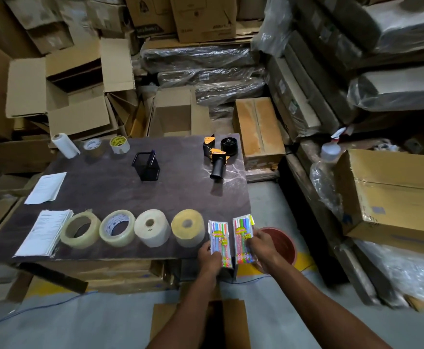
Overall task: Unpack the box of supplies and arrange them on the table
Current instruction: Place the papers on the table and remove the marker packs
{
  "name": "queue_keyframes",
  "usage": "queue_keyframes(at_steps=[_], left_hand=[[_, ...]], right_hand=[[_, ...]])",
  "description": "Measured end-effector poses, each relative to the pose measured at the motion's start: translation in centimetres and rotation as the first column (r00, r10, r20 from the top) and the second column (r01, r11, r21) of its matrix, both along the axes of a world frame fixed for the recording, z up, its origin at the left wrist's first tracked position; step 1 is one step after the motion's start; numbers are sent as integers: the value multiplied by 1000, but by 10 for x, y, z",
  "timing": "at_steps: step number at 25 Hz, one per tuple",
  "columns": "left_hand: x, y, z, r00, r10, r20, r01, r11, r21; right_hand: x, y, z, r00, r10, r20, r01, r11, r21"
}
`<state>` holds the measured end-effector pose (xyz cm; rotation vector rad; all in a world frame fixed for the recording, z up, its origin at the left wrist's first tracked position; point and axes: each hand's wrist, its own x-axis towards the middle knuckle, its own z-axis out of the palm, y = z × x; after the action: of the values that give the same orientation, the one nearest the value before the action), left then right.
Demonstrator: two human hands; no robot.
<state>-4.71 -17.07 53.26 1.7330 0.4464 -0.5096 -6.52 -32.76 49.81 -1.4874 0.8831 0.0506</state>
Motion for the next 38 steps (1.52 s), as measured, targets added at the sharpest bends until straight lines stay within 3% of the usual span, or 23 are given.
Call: queue_keyframes(at_steps=[2,7,13,17,22,27,33,38], left_hand=[[6,-7,-2,999,20,39,-21,1000,21],[17,-17,-3,992,-17,125,5,996,90],[22,-15,-16,977,-112,182,82,983,166],[19,-14,-20,964,-153,220,110,975,195],[-1,-7,-7,952,-206,227,145,955,258],[-46,19,3,925,-250,285,168,944,283],[-90,86,-21,941,-249,231,195,953,233],[-125,154,-41,919,-341,196,290,924,249]], right_hand=[[15,-10,-14,999,34,6,-34,999,17],[27,-6,21,996,91,-26,-92,995,-47],[17,2,39,978,178,-106,-203,927,-315],[14,4,39,969,215,-124,-247,888,-389],[6,10,43,973,214,-90,-232,865,-445],[-22,35,29,993,116,17,-92,859,-504],[-85,105,2,994,0,109,41,925,-378],[-132,166,-7,1000,15,-19,-20,953,-303]])
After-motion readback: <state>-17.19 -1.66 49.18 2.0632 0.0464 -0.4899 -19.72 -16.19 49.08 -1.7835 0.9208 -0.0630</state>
